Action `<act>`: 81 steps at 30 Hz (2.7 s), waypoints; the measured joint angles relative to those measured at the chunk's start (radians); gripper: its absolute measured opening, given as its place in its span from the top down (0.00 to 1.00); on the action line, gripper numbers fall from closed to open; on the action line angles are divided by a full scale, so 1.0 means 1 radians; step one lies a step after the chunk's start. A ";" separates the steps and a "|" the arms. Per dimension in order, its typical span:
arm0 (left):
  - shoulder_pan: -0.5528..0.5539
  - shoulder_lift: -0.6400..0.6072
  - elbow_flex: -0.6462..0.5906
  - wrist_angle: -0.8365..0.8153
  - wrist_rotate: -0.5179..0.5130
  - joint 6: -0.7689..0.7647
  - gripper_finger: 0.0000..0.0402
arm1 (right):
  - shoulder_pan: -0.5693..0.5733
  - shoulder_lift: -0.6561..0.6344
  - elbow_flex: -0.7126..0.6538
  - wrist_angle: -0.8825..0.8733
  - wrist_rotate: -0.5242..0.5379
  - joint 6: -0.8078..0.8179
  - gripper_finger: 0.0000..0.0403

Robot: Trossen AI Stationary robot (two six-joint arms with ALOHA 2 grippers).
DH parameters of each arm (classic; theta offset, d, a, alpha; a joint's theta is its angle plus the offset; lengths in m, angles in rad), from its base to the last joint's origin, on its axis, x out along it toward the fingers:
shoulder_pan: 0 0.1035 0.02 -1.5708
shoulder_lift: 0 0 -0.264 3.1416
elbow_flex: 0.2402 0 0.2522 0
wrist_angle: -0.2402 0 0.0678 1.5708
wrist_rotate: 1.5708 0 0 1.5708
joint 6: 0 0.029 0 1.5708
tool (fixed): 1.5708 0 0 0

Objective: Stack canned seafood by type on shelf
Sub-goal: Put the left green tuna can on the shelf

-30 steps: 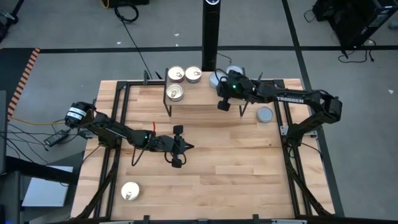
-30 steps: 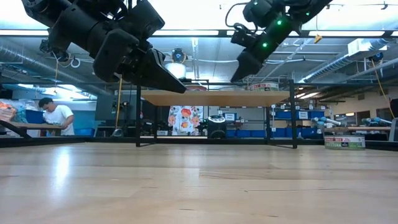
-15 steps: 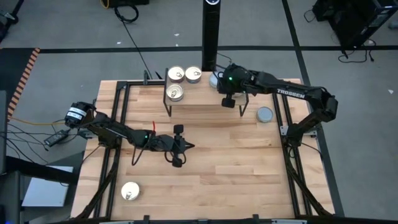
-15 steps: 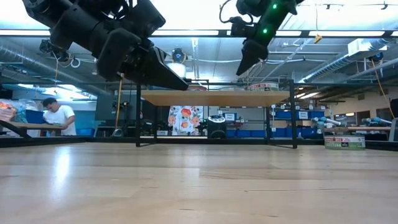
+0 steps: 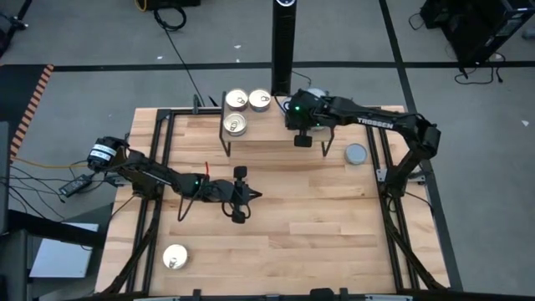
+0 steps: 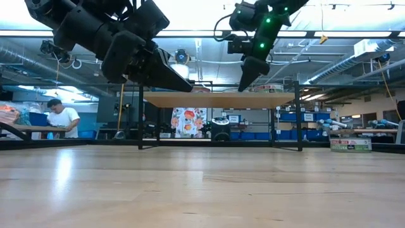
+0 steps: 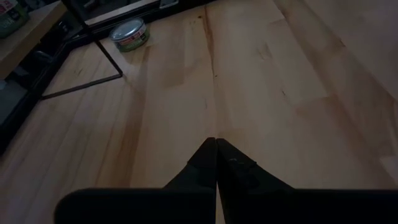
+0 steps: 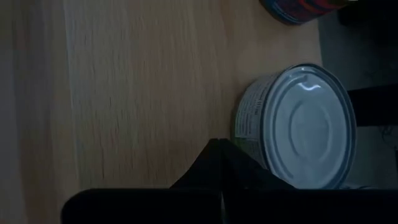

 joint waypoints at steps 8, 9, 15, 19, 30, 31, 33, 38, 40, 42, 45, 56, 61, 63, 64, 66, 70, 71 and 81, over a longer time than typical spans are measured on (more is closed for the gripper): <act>0.000 0.000 0.000 -0.002 0.000 -0.002 0.99 | -0.018 -0.001 0.000 0.053 0.007 -0.002 0.99; 0.000 0.000 0.000 -0.002 0.000 -0.005 0.99 | -0.020 -0.001 0.000 0.052 0.006 -0.004 0.99; 0.000 0.000 0.000 -0.004 0.000 -0.009 0.99 | -0.034 0.012 0.000 0.061 0.012 -0.008 0.99; 0.000 0.000 0.000 -0.004 0.000 -0.009 0.99 | -0.048 0.018 -0.001 0.065 0.014 -0.015 0.99; 0.000 0.000 0.000 -0.009 0.000 -0.010 0.99 | -0.053 0.017 -0.001 0.121 0.017 -0.034 0.99; 0.000 0.000 0.000 -0.009 0.000 -0.010 0.99 | -0.056 0.017 -0.001 0.121 0.017 -0.034 0.99; 0.000 0.000 0.000 -0.008 0.000 -0.010 0.99 | -0.063 0.017 -0.001 0.120 0.017 -0.035 0.99; 0.000 0.000 0.000 -0.011 0.000 -0.013 0.99 | -0.081 0.017 -0.001 0.121 0.017 -0.038 0.98; 0.000 0.000 0.000 -0.012 0.000 -0.013 0.99 | -0.086 0.017 -0.001 0.121 0.017 -0.043 0.98; 0.000 0.000 0.000 -0.012 0.000 -0.013 0.99 | -0.088 0.017 -0.001 0.132 0.017 -0.045 0.98; 0.000 0.000 0.000 -0.012 0.000 -0.013 0.99 | -0.087 0.017 -0.001 0.152 0.017 -0.052 0.98; 0.000 0.000 0.000 -0.012 0.000 -0.011 0.99 | -0.087 0.017 -0.001 0.173 0.018 -0.060 0.98; 0.000 0.000 0.000 -0.012 0.000 -0.009 0.99 | -0.089 0.016 -0.001 0.179 0.026 -0.066 0.98; 0.000 0.000 0.000 -0.012 0.000 -0.008 0.99 | -0.091 0.016 -0.001 0.180 0.025 -0.067 0.98; 0.000 0.000 0.000 -0.012 0.000 -0.008 0.99 | -0.093 0.016 -0.001 0.179 0.020 -0.067 0.98; 0.000 0.000 0.000 -0.012 0.000 -0.008 0.99 | -0.099 0.016 -0.001 0.180 0.013 -0.067 0.98; 0.000 0.000 0.000 -0.012 0.000 -0.008 0.99 | -0.115 0.015 -0.001 0.180 0.010 -0.067 0.98; 0.000 0.000 0.000 -0.012 0.000 -0.008 0.99 | -0.118 0.016 -0.001 0.180 0.010 -0.067 0.98; 0.000 0.000 0.000 -0.012 0.000 -0.007 0.99 | -0.114 0.005 -0.001 0.207 0.016 -0.082 0.98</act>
